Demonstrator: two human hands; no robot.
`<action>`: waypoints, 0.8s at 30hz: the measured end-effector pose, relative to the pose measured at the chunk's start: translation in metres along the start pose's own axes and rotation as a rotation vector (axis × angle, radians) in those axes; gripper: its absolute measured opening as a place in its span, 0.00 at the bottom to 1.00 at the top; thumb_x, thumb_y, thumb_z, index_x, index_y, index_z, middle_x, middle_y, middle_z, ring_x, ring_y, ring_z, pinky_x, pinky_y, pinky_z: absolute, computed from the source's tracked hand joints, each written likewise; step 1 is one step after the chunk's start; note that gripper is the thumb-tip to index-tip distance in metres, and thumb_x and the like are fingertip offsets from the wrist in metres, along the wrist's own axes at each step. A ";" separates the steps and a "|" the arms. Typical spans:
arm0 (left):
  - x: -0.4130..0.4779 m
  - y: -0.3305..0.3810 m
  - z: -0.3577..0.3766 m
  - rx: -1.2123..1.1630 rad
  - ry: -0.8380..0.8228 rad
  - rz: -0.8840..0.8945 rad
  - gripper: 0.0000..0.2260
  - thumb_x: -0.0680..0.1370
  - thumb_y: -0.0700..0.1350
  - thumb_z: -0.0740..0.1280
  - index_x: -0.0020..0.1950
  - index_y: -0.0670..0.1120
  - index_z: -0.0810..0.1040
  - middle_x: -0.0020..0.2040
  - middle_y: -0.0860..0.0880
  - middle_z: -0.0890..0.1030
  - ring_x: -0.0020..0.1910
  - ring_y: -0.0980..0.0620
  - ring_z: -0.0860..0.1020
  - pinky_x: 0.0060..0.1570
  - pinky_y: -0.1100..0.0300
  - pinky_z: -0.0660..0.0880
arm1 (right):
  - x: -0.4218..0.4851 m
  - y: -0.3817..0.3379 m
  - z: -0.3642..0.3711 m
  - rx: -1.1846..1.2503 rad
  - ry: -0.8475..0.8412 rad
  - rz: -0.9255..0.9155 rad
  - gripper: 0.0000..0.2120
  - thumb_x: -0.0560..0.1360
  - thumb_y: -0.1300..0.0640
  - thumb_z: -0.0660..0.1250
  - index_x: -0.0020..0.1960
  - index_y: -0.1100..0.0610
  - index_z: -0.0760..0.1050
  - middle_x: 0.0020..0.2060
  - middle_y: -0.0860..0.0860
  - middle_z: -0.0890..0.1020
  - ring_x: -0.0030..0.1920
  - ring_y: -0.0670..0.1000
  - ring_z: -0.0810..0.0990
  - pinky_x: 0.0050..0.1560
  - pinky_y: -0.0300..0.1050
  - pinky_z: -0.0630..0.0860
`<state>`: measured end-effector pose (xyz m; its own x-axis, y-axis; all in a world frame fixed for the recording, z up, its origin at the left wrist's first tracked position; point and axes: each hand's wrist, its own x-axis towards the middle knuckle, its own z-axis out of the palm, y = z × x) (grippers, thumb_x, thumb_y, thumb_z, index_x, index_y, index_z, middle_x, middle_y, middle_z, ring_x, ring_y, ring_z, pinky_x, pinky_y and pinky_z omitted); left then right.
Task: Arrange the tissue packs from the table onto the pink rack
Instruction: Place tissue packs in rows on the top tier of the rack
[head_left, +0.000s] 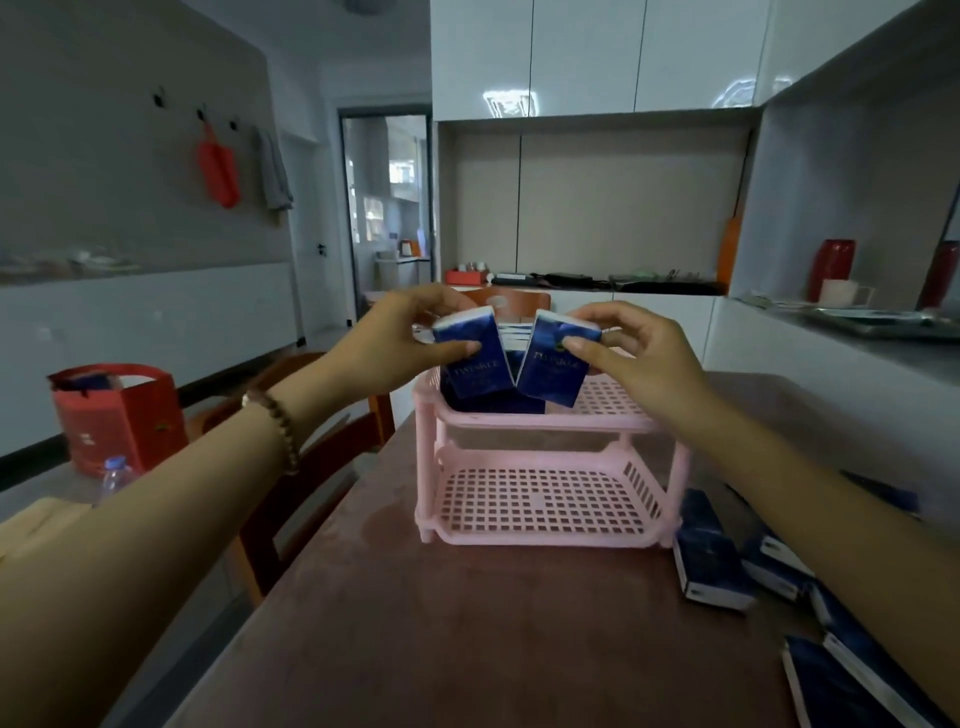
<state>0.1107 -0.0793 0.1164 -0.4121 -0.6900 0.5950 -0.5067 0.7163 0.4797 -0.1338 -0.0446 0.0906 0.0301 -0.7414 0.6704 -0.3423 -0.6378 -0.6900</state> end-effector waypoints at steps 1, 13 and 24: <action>0.002 -0.003 0.001 0.016 -0.004 0.011 0.12 0.73 0.43 0.71 0.56 0.46 0.77 0.52 0.51 0.81 0.52 0.53 0.78 0.50 0.61 0.76 | 0.003 0.005 0.002 -0.013 -0.007 -0.004 0.11 0.72 0.60 0.69 0.50 0.47 0.75 0.51 0.43 0.80 0.51 0.44 0.79 0.42 0.32 0.79; 0.000 -0.031 0.017 0.216 -0.059 -0.015 0.19 0.72 0.49 0.71 0.63 0.55 0.75 0.60 0.53 0.68 0.60 0.54 0.69 0.58 0.57 0.75 | 0.017 0.027 0.023 -0.200 -0.096 -0.020 0.12 0.70 0.59 0.72 0.52 0.50 0.76 0.49 0.41 0.71 0.51 0.44 0.75 0.46 0.31 0.76; -0.003 -0.011 0.029 -0.017 -0.208 -0.219 0.34 0.76 0.47 0.66 0.76 0.47 0.51 0.63 0.59 0.65 0.60 0.60 0.67 0.47 0.79 0.70 | 0.013 0.012 0.032 -0.151 -0.262 0.318 0.37 0.74 0.49 0.67 0.75 0.51 0.50 0.71 0.50 0.64 0.61 0.42 0.64 0.58 0.40 0.67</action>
<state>0.0956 -0.0882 0.0900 -0.4417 -0.8335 0.3319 -0.5888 0.5485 0.5937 -0.1078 -0.0685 0.0822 0.1315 -0.9364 0.3254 -0.5061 -0.3457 -0.7902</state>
